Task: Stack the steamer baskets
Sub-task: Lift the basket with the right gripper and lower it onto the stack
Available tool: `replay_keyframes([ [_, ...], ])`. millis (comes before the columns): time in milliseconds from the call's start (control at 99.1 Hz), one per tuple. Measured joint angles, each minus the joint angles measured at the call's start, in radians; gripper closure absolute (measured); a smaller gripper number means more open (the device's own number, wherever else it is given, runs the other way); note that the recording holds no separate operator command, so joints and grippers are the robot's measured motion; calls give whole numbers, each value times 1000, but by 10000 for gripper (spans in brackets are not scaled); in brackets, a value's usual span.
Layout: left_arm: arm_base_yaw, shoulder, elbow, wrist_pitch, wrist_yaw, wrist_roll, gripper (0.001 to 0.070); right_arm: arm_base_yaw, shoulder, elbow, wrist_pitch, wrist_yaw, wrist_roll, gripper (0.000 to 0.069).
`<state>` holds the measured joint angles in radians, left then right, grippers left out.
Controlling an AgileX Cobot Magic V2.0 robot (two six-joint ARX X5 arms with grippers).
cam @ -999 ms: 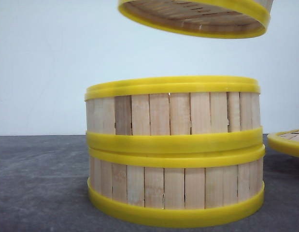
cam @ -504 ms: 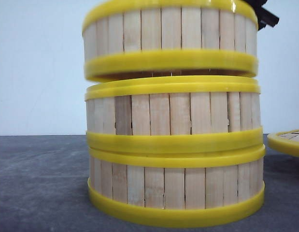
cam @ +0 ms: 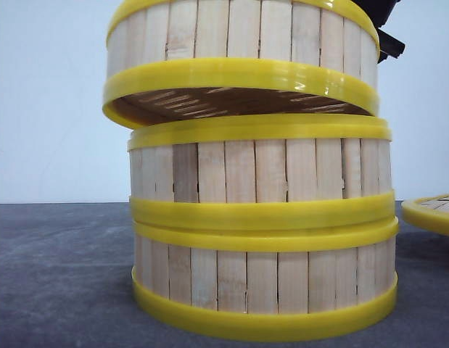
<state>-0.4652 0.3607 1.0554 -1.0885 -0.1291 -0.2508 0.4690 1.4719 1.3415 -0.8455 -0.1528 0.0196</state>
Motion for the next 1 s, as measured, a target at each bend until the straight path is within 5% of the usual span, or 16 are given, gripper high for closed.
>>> replay_keyframes([
  [999,0,0,0,19,0,31,440,-6,-28,6,-26,80,-24,667],
])
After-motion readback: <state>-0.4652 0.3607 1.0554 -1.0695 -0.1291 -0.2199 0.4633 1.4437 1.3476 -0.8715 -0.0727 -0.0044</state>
